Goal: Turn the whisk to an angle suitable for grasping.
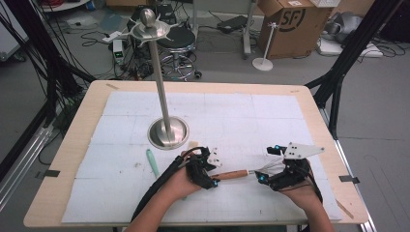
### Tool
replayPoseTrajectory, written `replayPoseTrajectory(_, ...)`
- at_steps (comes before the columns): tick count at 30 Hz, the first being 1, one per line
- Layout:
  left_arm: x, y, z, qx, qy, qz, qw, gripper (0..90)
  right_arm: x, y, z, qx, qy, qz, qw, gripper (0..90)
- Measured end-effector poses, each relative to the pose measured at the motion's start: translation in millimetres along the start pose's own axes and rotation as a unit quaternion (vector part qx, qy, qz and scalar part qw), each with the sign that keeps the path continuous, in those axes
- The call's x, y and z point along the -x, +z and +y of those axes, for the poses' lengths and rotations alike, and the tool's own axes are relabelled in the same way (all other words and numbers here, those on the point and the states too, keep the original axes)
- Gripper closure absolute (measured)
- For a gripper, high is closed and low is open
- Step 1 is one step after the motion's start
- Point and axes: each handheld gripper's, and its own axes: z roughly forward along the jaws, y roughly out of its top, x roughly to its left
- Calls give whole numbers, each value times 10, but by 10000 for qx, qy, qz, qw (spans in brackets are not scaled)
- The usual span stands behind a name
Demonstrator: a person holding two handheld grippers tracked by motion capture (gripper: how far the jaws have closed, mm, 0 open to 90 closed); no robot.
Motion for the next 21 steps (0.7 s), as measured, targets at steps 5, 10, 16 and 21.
replayPoseTrajectory(5, -96, -14, -35, 130, -235, 83, 9996, 448, 0, -1, -1, -20, 2, -9, 10000, 6)
replayPoseTrajectory(10, -165, 20, -45, 200, -385, 150, 9989, 418, -3, 16, -2, -49, -5, -2, 10000, 6)
replayPoseTrajectory(16, -246, 50, -67, 270, -591, 152, 9978, 403, 3, 31, -6, -76, 2, -1, 10000, 6)
replayPoseTrajectory(21, -304, 69, -60, 311, -707, 221, 9968, 392, 3, 44, -7, -102, 13, 10, 9999, 7)
